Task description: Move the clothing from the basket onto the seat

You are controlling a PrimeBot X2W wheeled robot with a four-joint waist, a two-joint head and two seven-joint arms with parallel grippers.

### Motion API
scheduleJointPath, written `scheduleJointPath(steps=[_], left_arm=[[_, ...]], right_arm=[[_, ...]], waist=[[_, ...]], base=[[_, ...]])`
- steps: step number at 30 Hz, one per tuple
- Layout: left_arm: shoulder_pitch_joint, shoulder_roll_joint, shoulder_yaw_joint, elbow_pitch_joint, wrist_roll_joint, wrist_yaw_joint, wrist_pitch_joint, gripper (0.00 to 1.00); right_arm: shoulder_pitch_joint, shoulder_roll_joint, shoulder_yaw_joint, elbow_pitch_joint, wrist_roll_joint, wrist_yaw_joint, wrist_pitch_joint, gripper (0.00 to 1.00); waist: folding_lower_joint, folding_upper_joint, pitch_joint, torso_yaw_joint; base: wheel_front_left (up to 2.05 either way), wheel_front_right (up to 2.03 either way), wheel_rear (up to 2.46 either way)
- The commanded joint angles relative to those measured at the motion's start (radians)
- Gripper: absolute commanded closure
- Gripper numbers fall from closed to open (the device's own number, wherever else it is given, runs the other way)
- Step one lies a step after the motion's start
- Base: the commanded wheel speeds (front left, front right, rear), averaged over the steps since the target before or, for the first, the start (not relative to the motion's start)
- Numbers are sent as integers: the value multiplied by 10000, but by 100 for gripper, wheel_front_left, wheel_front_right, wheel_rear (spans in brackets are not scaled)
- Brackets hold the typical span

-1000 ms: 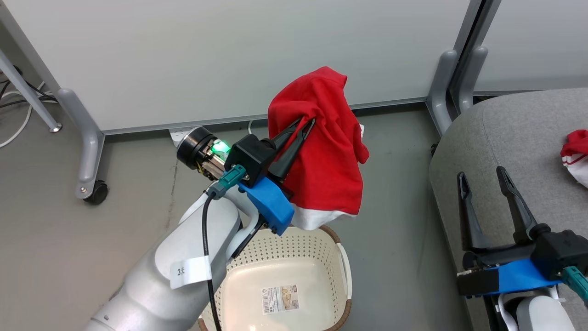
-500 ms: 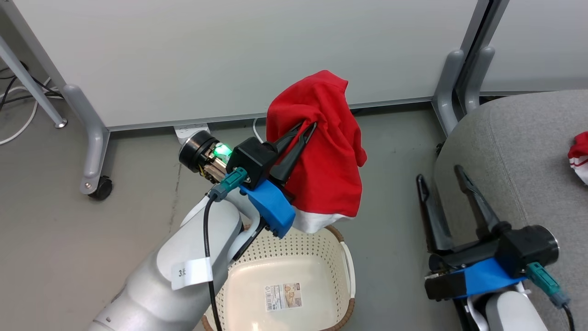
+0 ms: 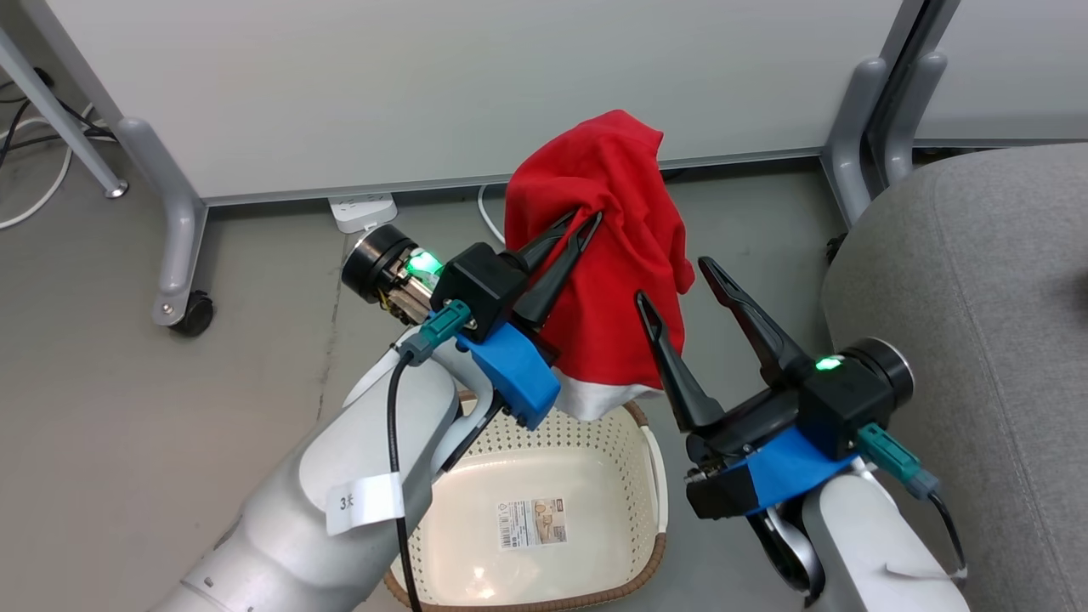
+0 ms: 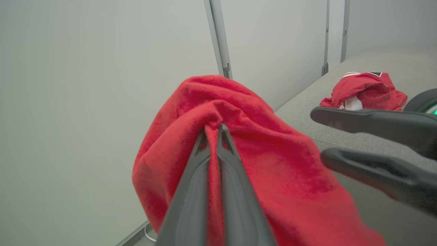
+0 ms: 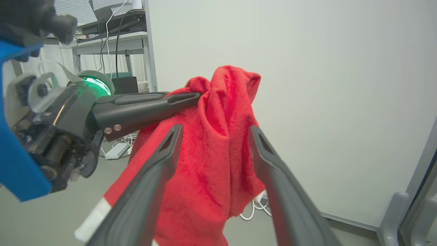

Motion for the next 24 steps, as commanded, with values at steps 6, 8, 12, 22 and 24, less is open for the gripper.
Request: scheduleJointPath(steps=[6, 8, 12, 22, 24], left_arm=[[-256, -132, 5, -104, 106, -71, -51, 100], [-288, -160, -17, -117, 113, -77, -51, 100], [-397, -241, -49, -173, 161, -80, -51, 100], [-478, -303, -34, -208, 188, -73, -51, 100], [-464, -309, -29, -197, 199, -67, -51, 100]], right_arm=[[-791, -14, 299, 911, 195, 1, -5, 0], [-946, -16, 381, 1199, 237, 1, -5, 0], [-1253, -17, 568, 1677, 272, 1, -5, 0], [-1828, -17, 897, 2425, 622, 1, -5, 100], [-1849, -15, 916, 2453, 657, 1, -5, 100]], waist=[[0, 0, 221, 189], [0, 0, 281, 240], [0, 0, 410, 340], [0, 0, 525, 420], [0, 0, 509, 420]], base=[[0, 0, 0], [0, 0, 0], [0, 0, 0], [0, 0, 0], [0, 0, 0]])
